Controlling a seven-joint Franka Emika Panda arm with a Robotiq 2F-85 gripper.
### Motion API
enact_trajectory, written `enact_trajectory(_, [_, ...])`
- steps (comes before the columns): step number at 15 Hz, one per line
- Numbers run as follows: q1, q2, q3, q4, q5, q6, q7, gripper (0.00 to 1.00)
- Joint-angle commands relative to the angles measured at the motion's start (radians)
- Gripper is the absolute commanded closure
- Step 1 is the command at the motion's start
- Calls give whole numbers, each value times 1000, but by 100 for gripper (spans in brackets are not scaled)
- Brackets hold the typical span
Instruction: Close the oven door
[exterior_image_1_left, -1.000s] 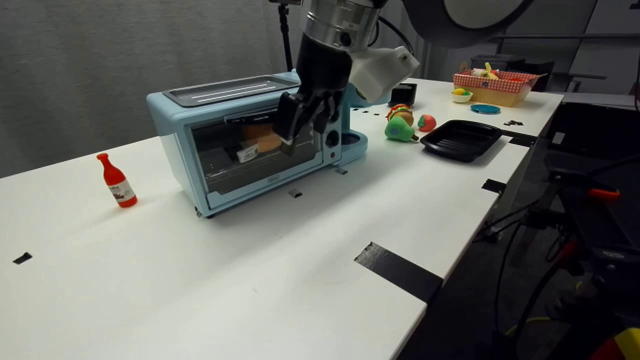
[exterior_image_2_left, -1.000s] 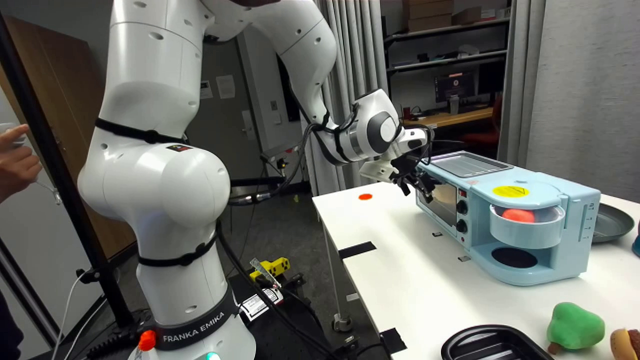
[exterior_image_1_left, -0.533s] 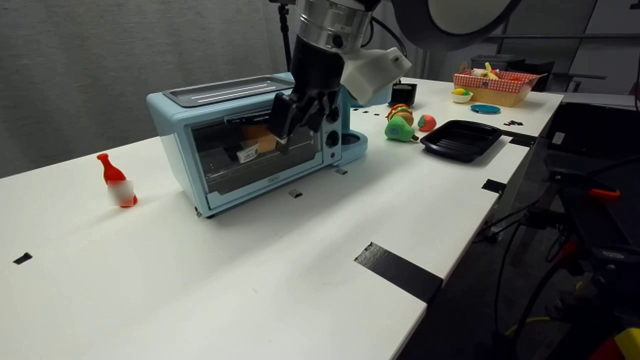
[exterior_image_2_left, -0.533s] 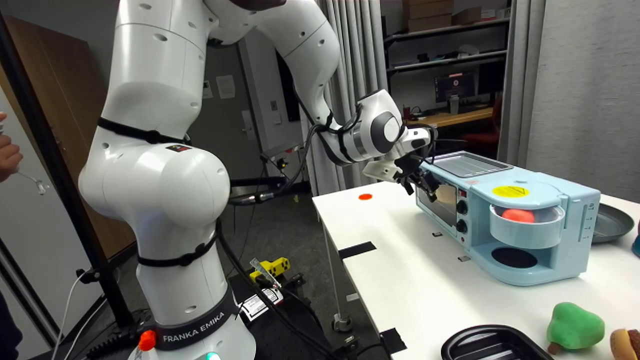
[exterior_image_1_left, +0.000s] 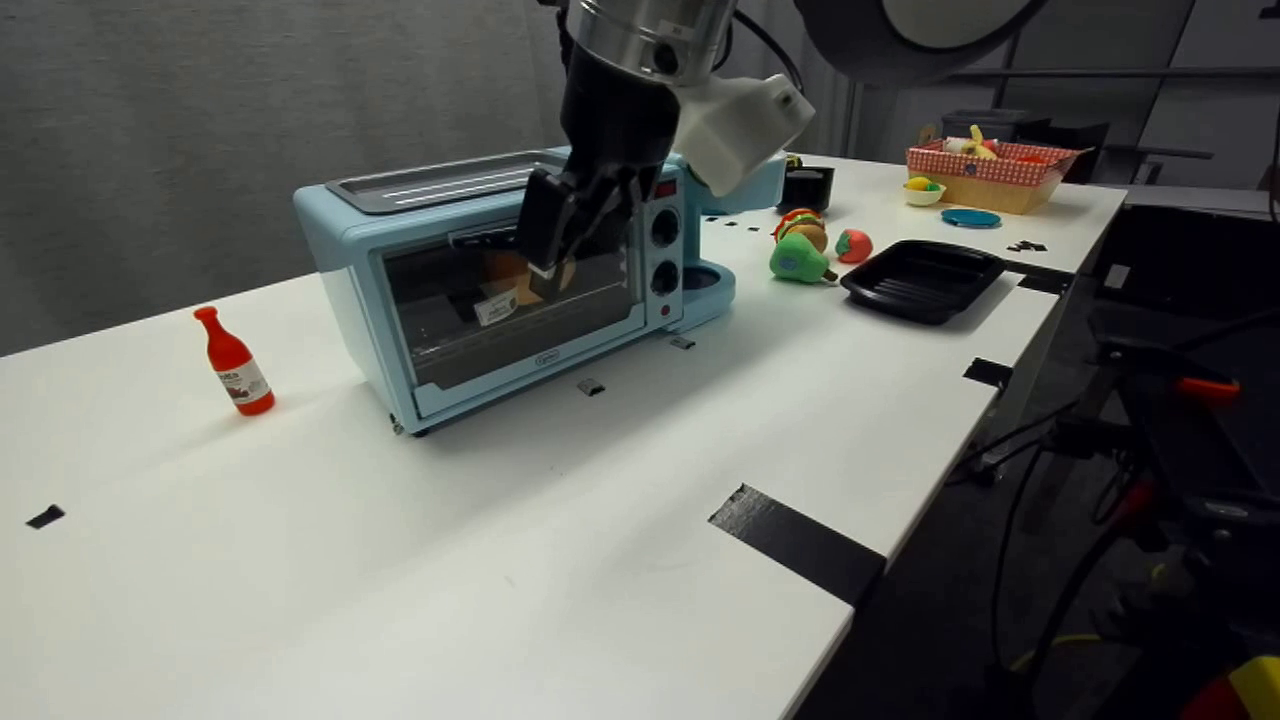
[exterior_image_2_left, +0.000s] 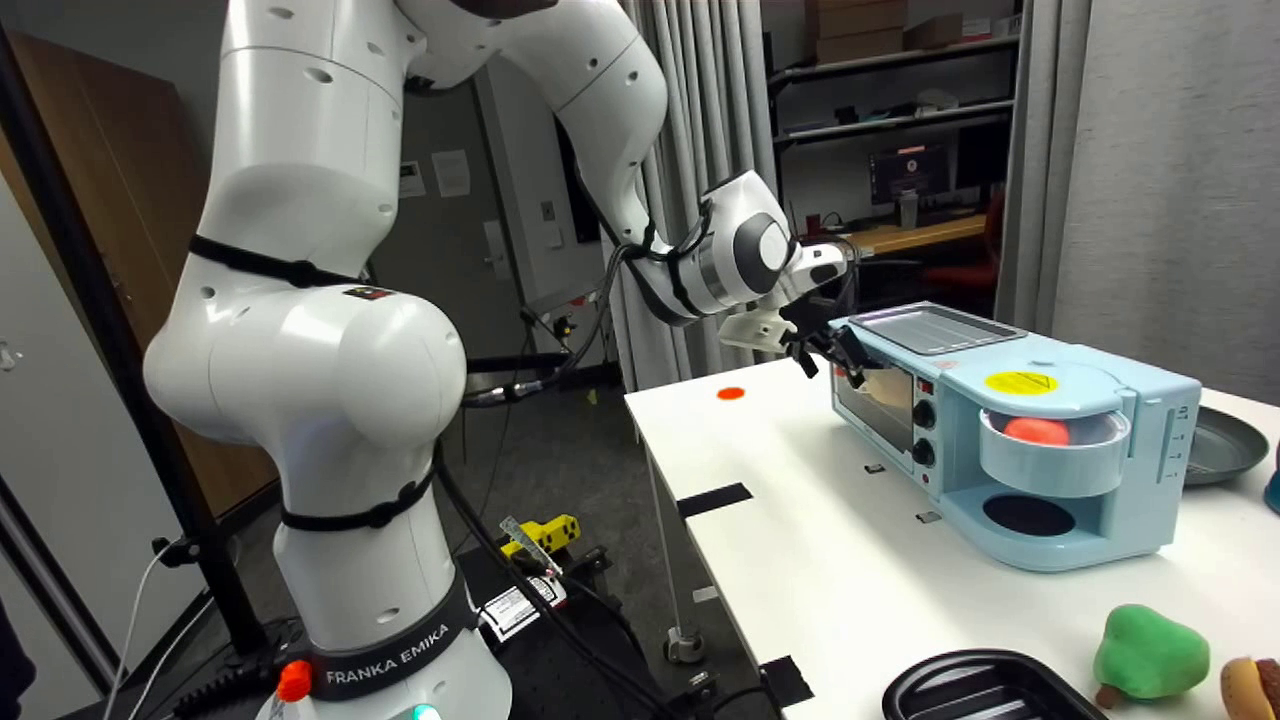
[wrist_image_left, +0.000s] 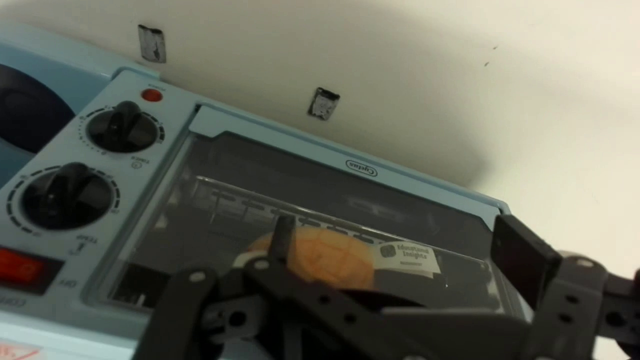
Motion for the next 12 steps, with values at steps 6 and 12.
enact_trajectory(6, [252, -84, -223, -77, -150, 15, 129, 0])
enact_trajectory(12, [489, -122, -426, -105, -293, 3, 285, 0])
